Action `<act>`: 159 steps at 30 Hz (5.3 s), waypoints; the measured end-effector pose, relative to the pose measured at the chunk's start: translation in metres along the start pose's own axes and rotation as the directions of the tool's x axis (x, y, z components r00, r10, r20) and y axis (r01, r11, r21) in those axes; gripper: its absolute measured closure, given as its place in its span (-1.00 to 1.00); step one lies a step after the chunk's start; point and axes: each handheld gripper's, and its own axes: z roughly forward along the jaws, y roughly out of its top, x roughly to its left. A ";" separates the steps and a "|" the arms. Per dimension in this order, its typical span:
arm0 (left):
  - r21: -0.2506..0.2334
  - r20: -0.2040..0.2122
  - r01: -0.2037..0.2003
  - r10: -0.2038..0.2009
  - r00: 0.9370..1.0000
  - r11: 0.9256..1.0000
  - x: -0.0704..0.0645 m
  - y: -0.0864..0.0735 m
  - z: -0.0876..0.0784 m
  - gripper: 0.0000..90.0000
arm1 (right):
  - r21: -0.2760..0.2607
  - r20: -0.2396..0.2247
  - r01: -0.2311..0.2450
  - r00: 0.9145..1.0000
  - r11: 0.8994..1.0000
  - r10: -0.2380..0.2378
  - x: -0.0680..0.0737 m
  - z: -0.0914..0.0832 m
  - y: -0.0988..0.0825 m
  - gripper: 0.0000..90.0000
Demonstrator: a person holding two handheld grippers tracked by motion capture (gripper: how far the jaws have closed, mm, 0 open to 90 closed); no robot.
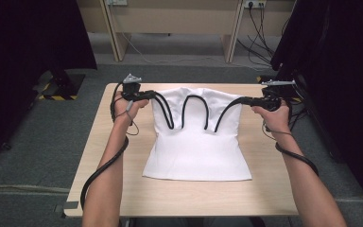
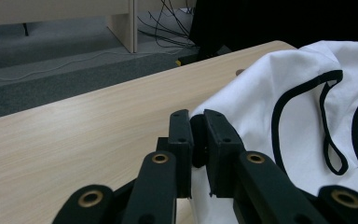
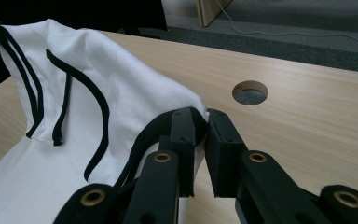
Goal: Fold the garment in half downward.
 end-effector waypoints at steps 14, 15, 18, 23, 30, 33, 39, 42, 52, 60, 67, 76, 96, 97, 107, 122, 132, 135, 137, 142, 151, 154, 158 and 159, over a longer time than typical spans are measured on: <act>-0.015 0.003 -0.011 0.011 1.000 1.000 -0.001 0.000 -0.002 0.82 | -0.023 -0.006 0.009 1.000 1.000 -0.009 0.002 -0.004 0.005 0.83; -0.012 0.003 -0.012 0.012 1.000 1.000 -0.001 -0.001 -0.001 0.81 | -0.021 -0.005 0.009 1.000 1.000 -0.009 0.002 -0.003 0.004 0.83; 0.003 0.006 -0.018 0.018 1.000 1.000 -0.002 -0.006 0.002 0.81 | -0.007 -0.003 0.011 1.000 1.000 -0.011 0.002 0.001 0.000 0.83; 0.043 0.009 -0.015 0.015 1.000 0.999 -0.003 -0.022 0.009 0.81 | 0.026 -0.003 0.019 1.000 0.999 -0.019 0.002 0.012 -0.013 0.83; 0.083 0.007 -0.017 0.016 1.000 0.996 -0.003 -0.042 0.013 0.81 | 0.052 -0.013 0.014 1.000 0.999 -0.014 0.001 0.018 -0.029 0.83; 0.095 0.005 -0.021 0.020 1.000 0.995 -0.004 -0.051 0.012 0.81 | 0.064 -0.022 0.012 1.000 0.998 -0.011 0.000 0.018 -0.036 0.83; 0.127 0.008 -0.064 0.063 0.998 0.990 -0.009 -0.061 0.008 0.81 | 0.093 -0.049 0.041 0.998 0.995 -0.037 0.000 0.017 -0.050 0.83; 0.129 0.009 -0.079 0.078 0.997 0.989 -0.012 -0.064 0.004 0.81 | 0.106 -0.066 0.055 0.997 0.993 -0.048 0.001 0.015 -0.055 0.83; 0.151 0.017 -0.168 0.167 0.986 0.974 -0.029 -0.069 -0.005 0.81 | 0.122 -0.085 0.105 0.992 0.987 -0.095 0.011 0.009 -0.067 0.82; 0.142 0.020 -0.198 0.197 0.980 0.970 -0.036 -0.070 -0.016 0.82 | 0.109 -0.081 0.129 0.989 0.986 -0.120 0.017 -0.001 -0.071 0.83; 0.145 0.023 -0.213 0.212 0.977 0.966 -0.040 -0.073 -0.022 0.82 | 0.104 -0.080 0.137 0.988 0.985 -0.129 0.020 -0.007 -0.075 0.83; 0.143 0.034 -0.236 0.234 0.972 0.961 -0.047 -0.078 -0.032 0.82 | 0.099 -0.084 0.142 0.987 0.985 -0.133 0.023 -0.012 -0.081 0.83; 0.130 0.045 -0.260 0.256 0.966 0.957 -0.056 -0.086 -0.047 0.82 | 0.089 -0.090 0.154 0.985 0.984 -0.146 0.029 -0.026 -0.089 0.83; 0.130 0.045 -0.260 0.256 0.966 0.957 -0.056 -0.086 -0.047 0.82 | 0.089 -0.090 0.154 0.985 0.984 -0.146 0.029 -0.026 -0.089 0.83; 0.122 0.055 -0.275 0.270 0.961 0.954 -0.063 -0.090 -0.056 0.82 | 0.092 -0.091 0.169 0.983 0.981 -0.161 0.033 -0.031 -0.094 0.83; 0.117 0.058 -0.298 0.293 0.954 0.947 -0.070 -0.096 -0.069 0.82 | 0.083 -0.094 0.183 0.980 0.980 -0.175 0.040 -0.040 -0.101 0.82; 0.117 0.063 -0.311 0.306 0.950 0.943 -0.075 -0.098 -0.075 0.82 | 0.081 -0.090 0.192 0.979 0.978 -0.184 0.044 -0.046 -0.104 0.82; 0.115 0.063 -0.317 0.311 0.948 0.941 -0.076 -0.098 -0.077 0.82 | 0.076 -0.091 0.194 0.978 0.978 -0.187 0.045 -0.048 -0.105 0.82; 0.115 0.062 -0.318 0.313 0.948 0.941 -0.077 -0.098 -0.078 0.82 | 0.079 -0.092 0.196 0.978 0.977 -0.189 0.046 -0.049 -0.105 0.82; 0.116 0.066 -0.328 0.322 0.945 0.938 -0.080 -0.099 -0.080 0.82 | 0.078 -0.093 0.203 0.976 0.976 -0.196 0.046 -0.051 -0.107 0.82; 0.114 0.067 -0.342 0.336 0.939 0.933 -0.085 -0.102 -0.088 0.82 | 0.074 -0.100 0.216 0.973 0.974 -0.208 0.050 -0.056 -0.111 0.82; 0.112 0.068 -0.347 0.341 0.938 0.931 -0.087 -0.102 -0.090 0.82 | 0.073 -0.102 0.221 0.972 0.973 -0.213 0.051 -0.058 -0.112 0.82; 0.112 0.071 -0.352 0.346 0.936 0.929 -0.090 -0.104 -0.092 0.82 | 0.073 -0.106 0.226 0.970 0.971 -0.218 0.052 -0.061 -0.115 0.82; 0.113 0.072 -0.353 0.347 0.935 0.929 -0.090 -0.104 -0.092 0.82 | 0.074 -0.107 0.227 0.970 0.971 -0.219 0.053 -0.061 -0.115 0.82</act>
